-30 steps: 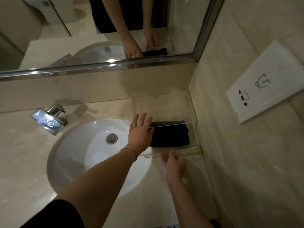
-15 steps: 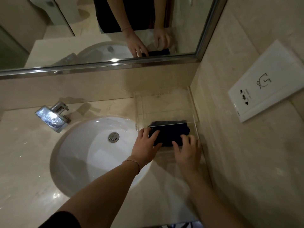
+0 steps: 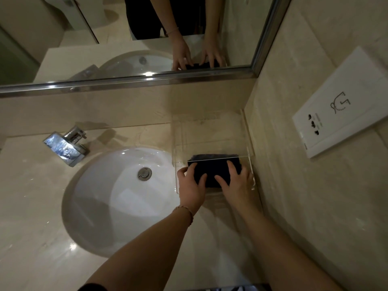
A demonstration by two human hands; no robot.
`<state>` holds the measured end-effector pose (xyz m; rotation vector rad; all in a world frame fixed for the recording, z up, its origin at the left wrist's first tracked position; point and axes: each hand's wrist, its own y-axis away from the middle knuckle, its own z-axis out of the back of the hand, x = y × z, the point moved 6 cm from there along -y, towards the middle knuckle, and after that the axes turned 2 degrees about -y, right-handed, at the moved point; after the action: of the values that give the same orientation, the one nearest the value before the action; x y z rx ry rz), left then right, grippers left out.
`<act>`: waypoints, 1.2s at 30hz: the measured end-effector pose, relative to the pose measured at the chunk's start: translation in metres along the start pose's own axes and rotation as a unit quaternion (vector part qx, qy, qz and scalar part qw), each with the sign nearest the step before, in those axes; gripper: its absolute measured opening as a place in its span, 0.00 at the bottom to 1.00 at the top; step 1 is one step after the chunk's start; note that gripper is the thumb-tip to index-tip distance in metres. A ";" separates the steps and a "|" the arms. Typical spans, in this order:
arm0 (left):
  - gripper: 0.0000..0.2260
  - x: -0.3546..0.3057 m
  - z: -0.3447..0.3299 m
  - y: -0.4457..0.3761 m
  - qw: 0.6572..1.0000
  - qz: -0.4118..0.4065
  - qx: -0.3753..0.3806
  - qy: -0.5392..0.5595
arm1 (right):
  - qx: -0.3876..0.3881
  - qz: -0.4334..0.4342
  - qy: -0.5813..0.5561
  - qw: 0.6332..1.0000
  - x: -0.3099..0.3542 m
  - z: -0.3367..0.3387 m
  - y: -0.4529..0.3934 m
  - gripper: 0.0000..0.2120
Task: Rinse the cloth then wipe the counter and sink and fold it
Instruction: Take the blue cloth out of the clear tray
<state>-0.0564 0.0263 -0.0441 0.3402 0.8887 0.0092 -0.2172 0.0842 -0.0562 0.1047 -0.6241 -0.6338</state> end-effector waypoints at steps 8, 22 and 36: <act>0.20 0.004 0.003 -0.011 0.996 0.055 -0.009 0.063 | -0.043 -0.012 -0.152 0.987 0.009 0.016 0.003 0.17; 0.17 0.024 0.038 0.023 0.984 0.073 -0.032 0.158 | -0.080 0.005 -0.206 0.975 0.031 0.013 0.052 0.15; 0.16 0.069 0.151 0.026 0.984 0.048 -0.073 0.155 | -0.035 0.067 -0.237 0.969 0.137 -0.034 0.095 0.15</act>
<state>0.1055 0.0174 -0.0014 0.2472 1.1718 0.2206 -0.0616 0.0779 0.0123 -0.1612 -1.0602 -0.5511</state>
